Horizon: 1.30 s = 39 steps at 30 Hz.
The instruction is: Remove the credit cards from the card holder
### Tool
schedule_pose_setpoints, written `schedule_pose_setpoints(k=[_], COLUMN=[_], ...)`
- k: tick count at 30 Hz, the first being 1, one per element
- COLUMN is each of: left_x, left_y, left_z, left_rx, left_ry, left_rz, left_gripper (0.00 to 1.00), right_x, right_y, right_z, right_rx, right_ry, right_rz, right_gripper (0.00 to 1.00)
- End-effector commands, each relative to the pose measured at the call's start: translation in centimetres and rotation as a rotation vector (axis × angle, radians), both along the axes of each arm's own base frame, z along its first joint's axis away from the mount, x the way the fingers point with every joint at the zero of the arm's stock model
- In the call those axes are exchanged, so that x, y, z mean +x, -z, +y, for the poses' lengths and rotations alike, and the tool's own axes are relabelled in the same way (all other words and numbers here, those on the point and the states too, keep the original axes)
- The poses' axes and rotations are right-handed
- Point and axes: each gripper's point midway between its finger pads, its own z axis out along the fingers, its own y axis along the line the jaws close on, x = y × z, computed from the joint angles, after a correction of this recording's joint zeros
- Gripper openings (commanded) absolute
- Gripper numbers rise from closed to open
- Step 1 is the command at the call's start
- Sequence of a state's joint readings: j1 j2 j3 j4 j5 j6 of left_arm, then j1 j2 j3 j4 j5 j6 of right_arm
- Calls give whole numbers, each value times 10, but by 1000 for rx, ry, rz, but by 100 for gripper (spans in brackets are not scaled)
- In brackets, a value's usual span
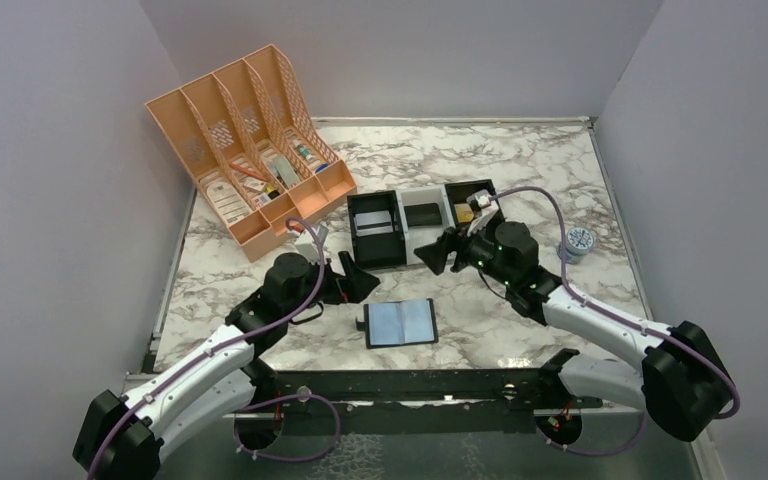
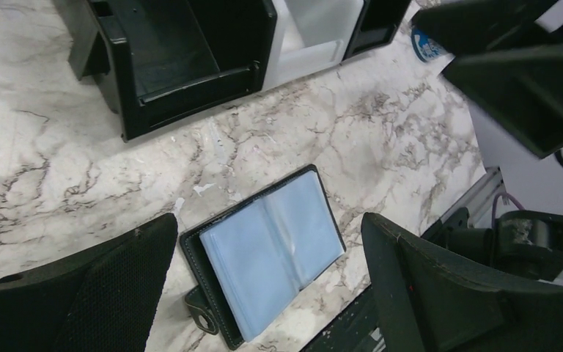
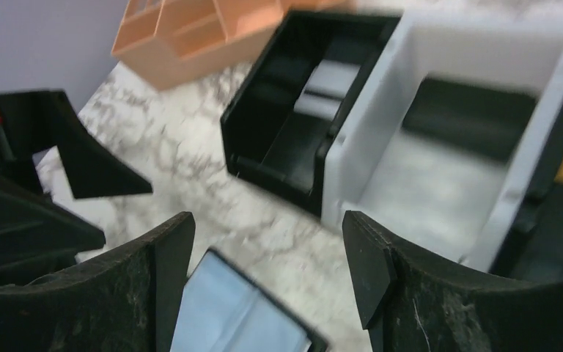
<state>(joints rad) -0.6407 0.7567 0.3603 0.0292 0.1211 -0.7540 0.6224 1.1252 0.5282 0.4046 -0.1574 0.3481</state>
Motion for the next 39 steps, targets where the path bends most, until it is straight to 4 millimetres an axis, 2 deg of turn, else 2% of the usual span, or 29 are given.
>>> schedule_pose_setpoints(k=[1,5,8,11,14,18,26,30,33,36,39], left_x=[-6,-10,-22,-33,-48,-58,-63,-65,-69,-69,-71], left_y=[-9,0,16,34,39,56,79,93,99,101,101], left_z=[-11,-18,-25,-24,-33,-34,-30,-30,-33,-35,-37], left_rx=[-51,-48,-29,36,69,156,225,264,269,261,244], left_ry=[72,114,168,166,202,171,121,115,121,111,111], left_rz=[-17,26,123,183,184,217,262,290,297,296,290], left_gripper=[99,97,92,90,90,87,77,60,46,41,37], right_x=[-63,-99,-117,-127,-131,-134,-135,-136,-137,-137,-138], right_y=[38,67,96,116,127,136,154,158,155,150,142], right_z=[15,13,5,-3,-6,-6,-4,1,5,9,14], right_rx=[86,82,40,-1,-38,-55,-69,-61,-42,-24,6], right_ry=[-171,-256,-252,-245,-244,-254,-266,-288,-311,-335,-360], right_rz=[403,563,691,735,767,791,839,862,868,865,864], right_gripper=[76,60,56,48,42,39,36,28,27,21,20])
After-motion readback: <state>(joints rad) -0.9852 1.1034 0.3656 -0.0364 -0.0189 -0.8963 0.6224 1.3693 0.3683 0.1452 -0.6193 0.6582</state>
